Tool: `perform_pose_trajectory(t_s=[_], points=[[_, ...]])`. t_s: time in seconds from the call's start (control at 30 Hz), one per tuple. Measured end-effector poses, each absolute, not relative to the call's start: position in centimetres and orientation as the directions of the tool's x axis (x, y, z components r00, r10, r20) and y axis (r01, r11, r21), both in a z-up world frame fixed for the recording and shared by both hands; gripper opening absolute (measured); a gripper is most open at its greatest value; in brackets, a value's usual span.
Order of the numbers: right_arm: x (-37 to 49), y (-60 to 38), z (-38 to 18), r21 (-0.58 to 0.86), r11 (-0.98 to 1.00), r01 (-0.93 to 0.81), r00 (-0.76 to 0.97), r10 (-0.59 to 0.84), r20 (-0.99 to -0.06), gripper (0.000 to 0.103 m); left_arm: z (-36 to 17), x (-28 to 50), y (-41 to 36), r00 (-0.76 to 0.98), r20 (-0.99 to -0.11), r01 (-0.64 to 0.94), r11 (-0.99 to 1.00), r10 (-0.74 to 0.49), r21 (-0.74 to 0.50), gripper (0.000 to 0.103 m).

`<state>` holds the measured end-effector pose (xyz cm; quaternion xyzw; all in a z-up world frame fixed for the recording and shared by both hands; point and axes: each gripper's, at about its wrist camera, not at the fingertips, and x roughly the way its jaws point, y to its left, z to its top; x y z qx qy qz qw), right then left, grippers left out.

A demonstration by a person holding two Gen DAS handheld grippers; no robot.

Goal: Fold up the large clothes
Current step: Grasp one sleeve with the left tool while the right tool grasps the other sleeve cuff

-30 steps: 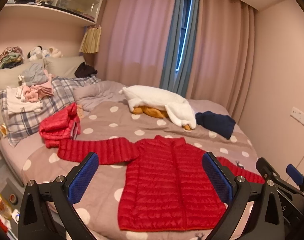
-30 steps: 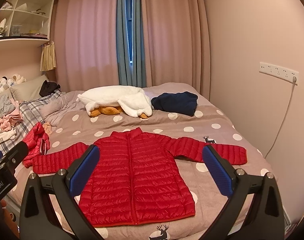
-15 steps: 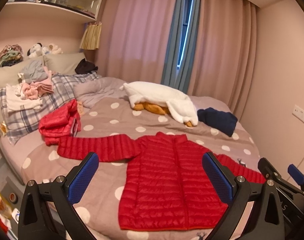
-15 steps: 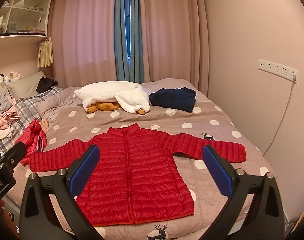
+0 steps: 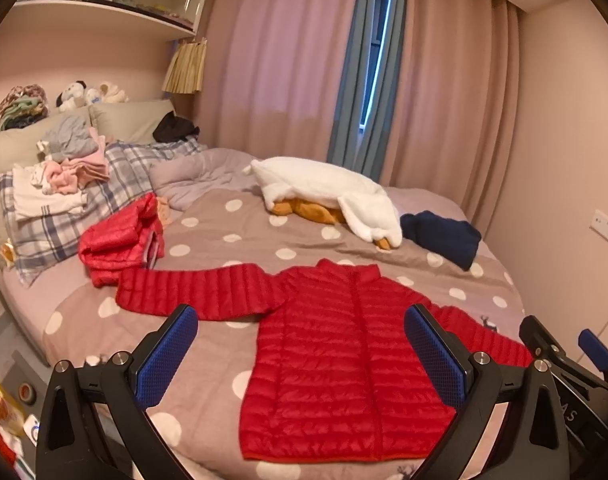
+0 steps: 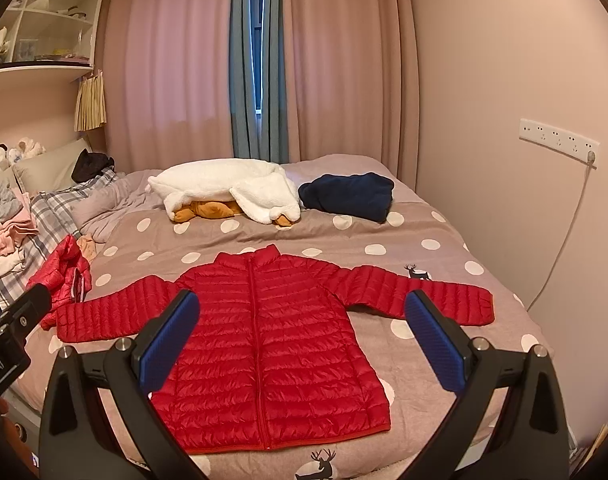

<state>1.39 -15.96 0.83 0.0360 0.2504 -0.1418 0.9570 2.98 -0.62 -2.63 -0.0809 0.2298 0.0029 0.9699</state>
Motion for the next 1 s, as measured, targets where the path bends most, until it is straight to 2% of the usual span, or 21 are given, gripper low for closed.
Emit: perform_pose_trajectory(t_s=[0.27, 0.47, 0.57, 0.63, 0.7, 0.87, 0.97, 1.0], points=[[2.8, -16.2, 0.1, 0.023, 0.96, 0.28, 0.836, -0.232, -0.498, 0.103, -3.6, 4.7, -0.6, 0.883, -0.468, -0.064, 0.987, -0.014, -0.151, 0.102], [5.6, -18.5, -2.8, 0.015, 0.94, 0.342, 0.784, -0.276, -0.556, 0.102, -7.8, 11.4, 2.2, 0.858, -0.498, -0.238, 0.957, 0.128, -0.164, 0.102], [6.7, -21.1, -5.0, -0.005, 0.909, 0.417, 0.721, -0.334, -0.607, 0.102, -11.8, 15.8, 6.4, 0.837, -0.53, -0.297, 0.927, 0.138, -0.227, 0.102], [7.2, -23.1, -6.2, -0.035, 0.881, 0.472, 0.674, -0.386, -0.629, 0.102, -15.2, 18.9, 10.3, 0.792, -0.59, -0.379, 0.885, 0.159, -0.271, 0.101], [7.6, -25.1, -7.4, -0.074, 0.845, 0.53, 0.62, -0.446, -0.646, 0.102, -18.9, 21.8, 15.2, 0.731, -0.65, -0.487, 0.826, 0.206, -0.285, 0.1], [9.1, -29.8, -10.0, -0.135, 0.752, 0.646, 0.48, -0.537, -0.694, 0.102, -25.5, 23.6, 24.5, 0.637, -0.693, -0.683, 0.662, 0.336, -0.307, 0.093], [10.3, -31.2, -11.5, -0.164, 0.714, 0.68, 0.418, -0.563, -0.713, 0.101, -29.0, 24.0, 28.6, 0.603, -0.737, -0.739, 0.561, 0.304, -0.373, 0.091], [10.9, -31.8, -11.7, -0.172, 0.708, 0.686, 0.406, -0.567, -0.716, 0.101, -30.1, 24.1, 29.7, 0.628, -0.728, -0.729, 0.536, 0.275, -0.426, 0.091]])
